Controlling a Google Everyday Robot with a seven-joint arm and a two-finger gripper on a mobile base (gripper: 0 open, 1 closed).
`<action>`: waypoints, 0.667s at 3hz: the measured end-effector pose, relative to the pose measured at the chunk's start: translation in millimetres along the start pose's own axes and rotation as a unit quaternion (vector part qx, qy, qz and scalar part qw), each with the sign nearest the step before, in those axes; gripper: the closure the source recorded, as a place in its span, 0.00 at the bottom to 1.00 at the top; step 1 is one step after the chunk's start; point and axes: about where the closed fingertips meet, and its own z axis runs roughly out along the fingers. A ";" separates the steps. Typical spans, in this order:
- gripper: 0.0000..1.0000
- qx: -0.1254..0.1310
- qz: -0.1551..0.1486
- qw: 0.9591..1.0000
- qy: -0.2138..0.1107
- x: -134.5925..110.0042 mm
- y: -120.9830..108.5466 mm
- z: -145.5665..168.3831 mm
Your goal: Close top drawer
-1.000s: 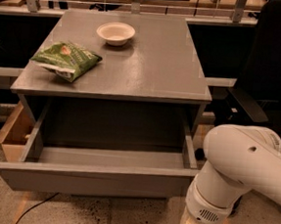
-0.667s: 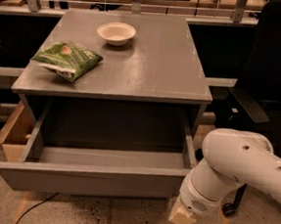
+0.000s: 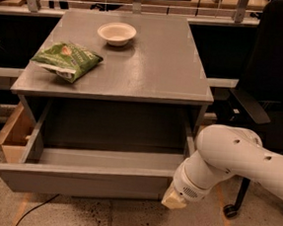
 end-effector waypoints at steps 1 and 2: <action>1.00 0.012 -0.003 1.000 -0.008 -10.8 -13.2 1.8; 1.00 0.037 -0.005 0.999 -0.025 -31.3 -40.2 7.3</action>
Offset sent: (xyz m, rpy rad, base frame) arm 0.1005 0.0323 -0.0096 0.0410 -0.1703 -0.0478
